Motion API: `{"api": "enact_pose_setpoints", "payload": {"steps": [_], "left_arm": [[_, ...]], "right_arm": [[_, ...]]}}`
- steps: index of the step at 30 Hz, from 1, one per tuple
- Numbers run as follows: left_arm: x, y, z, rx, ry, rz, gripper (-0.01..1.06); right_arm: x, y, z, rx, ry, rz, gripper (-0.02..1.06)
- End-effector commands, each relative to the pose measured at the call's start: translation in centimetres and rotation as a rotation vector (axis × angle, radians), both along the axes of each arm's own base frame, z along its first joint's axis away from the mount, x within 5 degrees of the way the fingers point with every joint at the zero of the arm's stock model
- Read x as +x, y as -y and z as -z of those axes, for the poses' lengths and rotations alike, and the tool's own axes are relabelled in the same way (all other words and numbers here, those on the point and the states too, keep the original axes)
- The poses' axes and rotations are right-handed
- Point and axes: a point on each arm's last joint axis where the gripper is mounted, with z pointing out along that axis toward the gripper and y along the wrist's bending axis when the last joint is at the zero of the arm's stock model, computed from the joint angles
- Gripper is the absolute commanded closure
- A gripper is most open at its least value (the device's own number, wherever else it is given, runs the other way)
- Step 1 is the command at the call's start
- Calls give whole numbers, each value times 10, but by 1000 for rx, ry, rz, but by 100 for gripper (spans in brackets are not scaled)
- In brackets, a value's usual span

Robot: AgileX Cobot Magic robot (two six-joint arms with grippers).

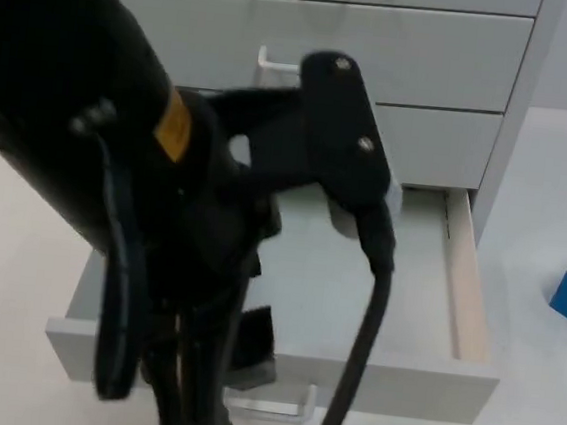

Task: Open the drawer with the left hand, place the block into the drawer with the right hand, then close the drawer with the left hand.

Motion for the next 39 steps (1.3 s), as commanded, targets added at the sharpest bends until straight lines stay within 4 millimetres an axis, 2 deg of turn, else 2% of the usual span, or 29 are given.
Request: {"api": "enact_pose_setpoints", "payload": {"steps": [1,5,9,10,11,12,14,15,19,20,21,24,25,29,34,36,38,39], "left_arm": [[-4,-5,-11,-15,-4,-29,43],[-2,-16,-18,-18,-18,-98,43],[20,-44,-23,-39,-37,-294,43],[20,-44,-23,-39,-37,-294,43],[31,-59,-25,-56,-42,-400,43],[34,-65,-25,-62,-43,-438,43],[50,-94,-30,-111,-50,-640,43],[50,-94,-30,-111,-50,-640,43],[64,-144,-42,-214,-34,-967,43],[64,-144,-42,-214,-34,-967,43],[65,-156,-45,-225,-27,-1028,43],[61,-187,-54,-248,3,-1160,43],[61,-187,-54,-248,3,-1160,43],[49,-214,-72,-312,77,-1273,43],[34,-218,-91,-378,170,-1282,43],[31,-218,-92,-385,180,-1280,43],[17,-217,-93,-422,228,-1272,37],[10,-216,-91,-438,237,-1273,30]], "right_arm": [[0,0,0,0,11,3,-1],[0,0,0,0,11,3,-1],[0,0,0,0,11,3,-1],[0,0,0,0,11,3,-1],[0,0,0,0,11,3,-1],[0,0,0,0,11,3,-1],[0,0,0,0,11,3,-1],[0,0,0,0,11,3,-1],[0,0,0,0,11,3,-1],[0,0,0,0,11,3,-1],[0,0,0,0,11,3,-1],[0,0,0,0,11,3,-1],[0,0,0,0,11,3,-1],[0,0,0,8,11,5,-1],[0,0,0,8,11,5,-1],[0,0,0,8,11,5,-1],[0,0,0,8,11,5,-1],[0,0,0,8,11,5,-1]]}}
